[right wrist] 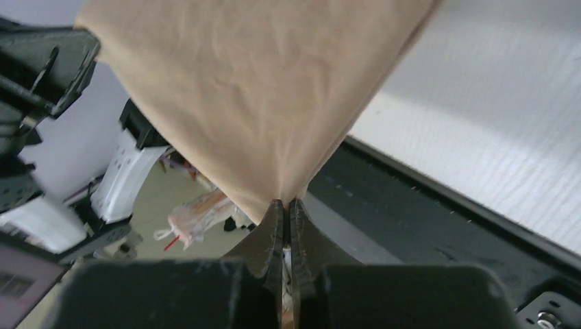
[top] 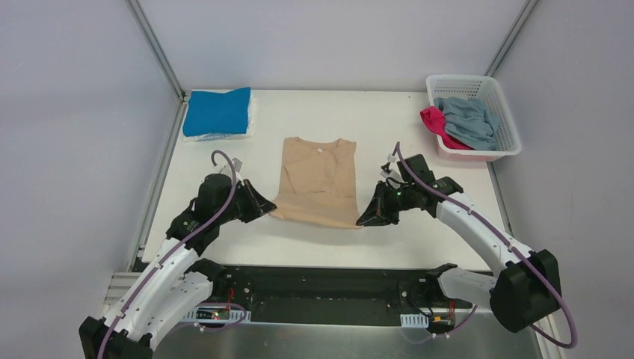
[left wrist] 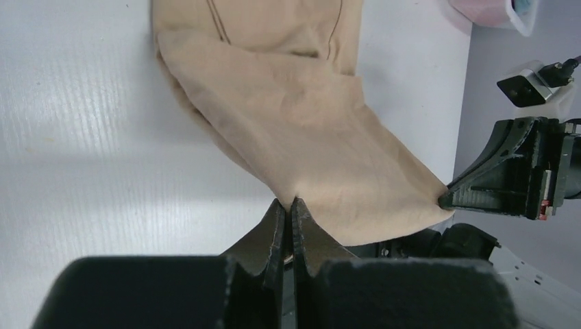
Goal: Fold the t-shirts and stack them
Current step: Fold the long partially folded tshirt into a neat square
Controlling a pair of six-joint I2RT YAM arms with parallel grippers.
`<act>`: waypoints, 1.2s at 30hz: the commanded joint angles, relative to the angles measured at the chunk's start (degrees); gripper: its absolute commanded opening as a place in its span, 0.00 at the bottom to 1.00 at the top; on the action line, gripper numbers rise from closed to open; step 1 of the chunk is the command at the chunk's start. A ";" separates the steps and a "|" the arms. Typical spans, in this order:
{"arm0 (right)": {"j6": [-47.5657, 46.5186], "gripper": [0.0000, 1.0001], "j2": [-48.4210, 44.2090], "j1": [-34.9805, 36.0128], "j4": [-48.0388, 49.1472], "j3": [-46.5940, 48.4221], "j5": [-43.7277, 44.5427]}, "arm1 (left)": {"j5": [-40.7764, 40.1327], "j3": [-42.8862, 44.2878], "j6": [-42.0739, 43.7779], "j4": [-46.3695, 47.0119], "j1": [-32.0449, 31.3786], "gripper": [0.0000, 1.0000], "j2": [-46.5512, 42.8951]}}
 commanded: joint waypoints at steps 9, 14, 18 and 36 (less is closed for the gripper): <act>-3.28 0.00 2.17 -4.00 -10.19 14.05 -14.18 | -9.07 9.52 1.71 -4.41 -0.14 0.00 -1.44; -0.45 0.00 4.68 -6.19 -2.84 15.70 -11.61 | -17.26 14.50 2.18 -2.91 -0.13 0.00 5.97; 2.57 0.00 7.56 -8.12 3.55 16.01 -11.34 | -20.64 18.31 3.75 -0.62 -0.07 0.00 12.00; 4.21 0.00 24.24 -16.74 7.78 24.26 -13.29 | -23.71 34.50 8.26 6.88 3.09 0.00 38.24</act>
